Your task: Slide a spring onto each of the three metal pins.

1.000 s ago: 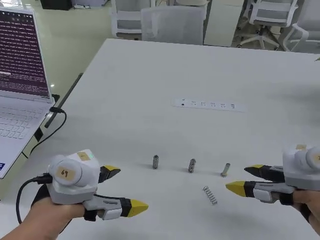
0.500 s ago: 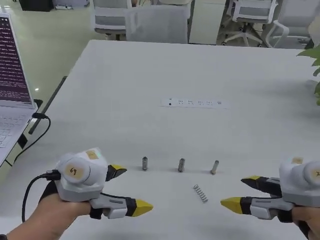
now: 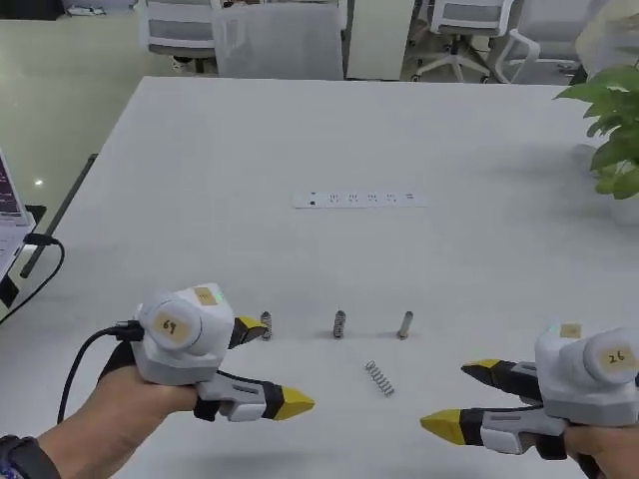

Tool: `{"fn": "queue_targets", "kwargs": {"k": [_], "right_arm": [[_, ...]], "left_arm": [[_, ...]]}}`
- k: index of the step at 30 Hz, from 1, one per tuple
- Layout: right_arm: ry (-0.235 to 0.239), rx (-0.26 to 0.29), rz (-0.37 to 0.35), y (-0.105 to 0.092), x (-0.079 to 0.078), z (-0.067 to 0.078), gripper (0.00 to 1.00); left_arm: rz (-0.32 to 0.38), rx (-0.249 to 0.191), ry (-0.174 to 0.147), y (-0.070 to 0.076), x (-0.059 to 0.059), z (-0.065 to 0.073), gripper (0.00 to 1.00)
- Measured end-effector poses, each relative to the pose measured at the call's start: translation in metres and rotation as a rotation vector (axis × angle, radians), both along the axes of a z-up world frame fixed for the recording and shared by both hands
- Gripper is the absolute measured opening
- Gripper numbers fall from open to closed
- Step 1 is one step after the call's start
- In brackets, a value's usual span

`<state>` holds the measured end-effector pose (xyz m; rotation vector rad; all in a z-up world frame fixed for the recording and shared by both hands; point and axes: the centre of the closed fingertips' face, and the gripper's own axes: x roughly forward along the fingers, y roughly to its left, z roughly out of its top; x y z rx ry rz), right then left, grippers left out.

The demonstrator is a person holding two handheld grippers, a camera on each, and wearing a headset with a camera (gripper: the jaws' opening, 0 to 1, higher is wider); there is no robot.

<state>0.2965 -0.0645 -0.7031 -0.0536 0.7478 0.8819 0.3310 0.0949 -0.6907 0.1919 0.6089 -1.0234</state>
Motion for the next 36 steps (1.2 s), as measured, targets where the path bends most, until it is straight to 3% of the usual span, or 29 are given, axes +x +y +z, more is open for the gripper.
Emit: {"fn": "queue_targets", "kwargs": {"k": [14,26,32,36], "right_arm": [[0.010,-0.007,-0.008,-0.004,-0.007,-0.003,0.64],[0.016,-0.003,-0.012,-0.005,-0.013,-0.003,0.64],[0.015,0.000,-0.021,-0.007,-0.013,-0.002,0.64],[0.017,0.009,-0.029,-0.007,-0.013,-0.001,0.63]], "left_arm": [[-0.128,0.047,-0.030,-0.034,0.013,-0.002,0.63],[-0.238,0.103,-0.058,-0.063,0.021,-0.013,0.60],[-0.331,0.173,-0.100,-0.076,0.022,-0.024,0.57],[-0.359,0.177,-0.094,-0.086,0.023,-0.029,0.56]]}}
